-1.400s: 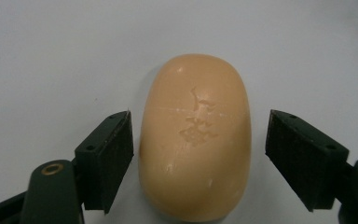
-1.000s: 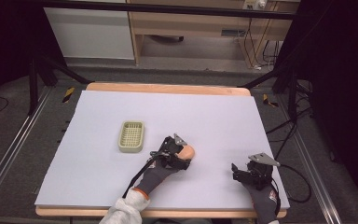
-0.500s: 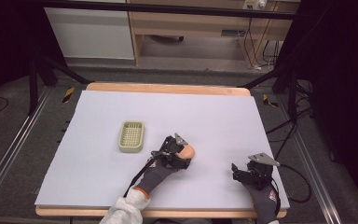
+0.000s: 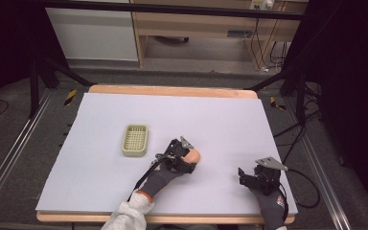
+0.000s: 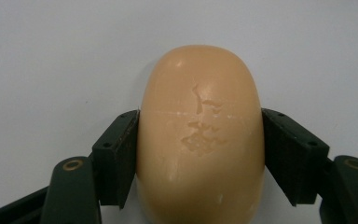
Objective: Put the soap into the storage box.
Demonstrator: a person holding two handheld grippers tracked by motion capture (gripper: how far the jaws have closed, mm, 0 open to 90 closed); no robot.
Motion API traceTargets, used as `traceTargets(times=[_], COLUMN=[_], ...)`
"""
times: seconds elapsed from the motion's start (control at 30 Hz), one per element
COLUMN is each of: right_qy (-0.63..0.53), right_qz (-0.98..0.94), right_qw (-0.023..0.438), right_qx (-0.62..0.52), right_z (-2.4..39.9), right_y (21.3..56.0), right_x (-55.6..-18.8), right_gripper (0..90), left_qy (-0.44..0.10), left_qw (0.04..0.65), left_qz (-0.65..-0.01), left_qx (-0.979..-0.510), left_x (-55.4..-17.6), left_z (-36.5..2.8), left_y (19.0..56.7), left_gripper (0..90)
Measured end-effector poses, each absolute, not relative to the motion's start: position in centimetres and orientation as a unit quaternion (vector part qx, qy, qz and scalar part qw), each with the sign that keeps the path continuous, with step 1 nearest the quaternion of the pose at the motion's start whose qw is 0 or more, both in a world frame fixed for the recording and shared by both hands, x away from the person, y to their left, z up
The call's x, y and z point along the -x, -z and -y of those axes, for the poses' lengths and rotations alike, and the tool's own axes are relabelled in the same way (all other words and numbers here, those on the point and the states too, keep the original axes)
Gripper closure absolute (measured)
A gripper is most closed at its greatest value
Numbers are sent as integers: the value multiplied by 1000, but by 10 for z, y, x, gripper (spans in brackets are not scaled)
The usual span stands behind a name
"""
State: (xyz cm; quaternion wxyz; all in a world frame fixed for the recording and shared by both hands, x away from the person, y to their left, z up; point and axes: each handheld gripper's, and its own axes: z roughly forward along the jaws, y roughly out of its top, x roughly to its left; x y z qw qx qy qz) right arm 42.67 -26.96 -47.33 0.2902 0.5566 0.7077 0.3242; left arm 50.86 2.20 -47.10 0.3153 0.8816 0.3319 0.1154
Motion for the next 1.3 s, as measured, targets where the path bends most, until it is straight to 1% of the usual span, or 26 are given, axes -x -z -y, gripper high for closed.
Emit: traceTargets(times=[0.23,0.5,0.93,1.3], right_qy=[-325,-324,-324,-321], right_qz=[-707,-707,-706,-707], right_qw=[290,292,292,292], right_qx=[-557,-557,-557,-558], right_z=[270,270,270,270], right_y=[473,473,473,474], right_x=[-427,-427,-427,-427], right_gripper=[109,109,109,109], left_qy=[-117,-119,-130,-137], left_qw=[315,323,338,343], left_qz=[-332,-330,-334,-350], left_qx=[-881,-879,-870,-861], left_x=[-507,-501,-491,-489], left_z=[-23,-33,-60,-85], left_y=[468,453,433,428], left_gripper=[313,313,314,314])
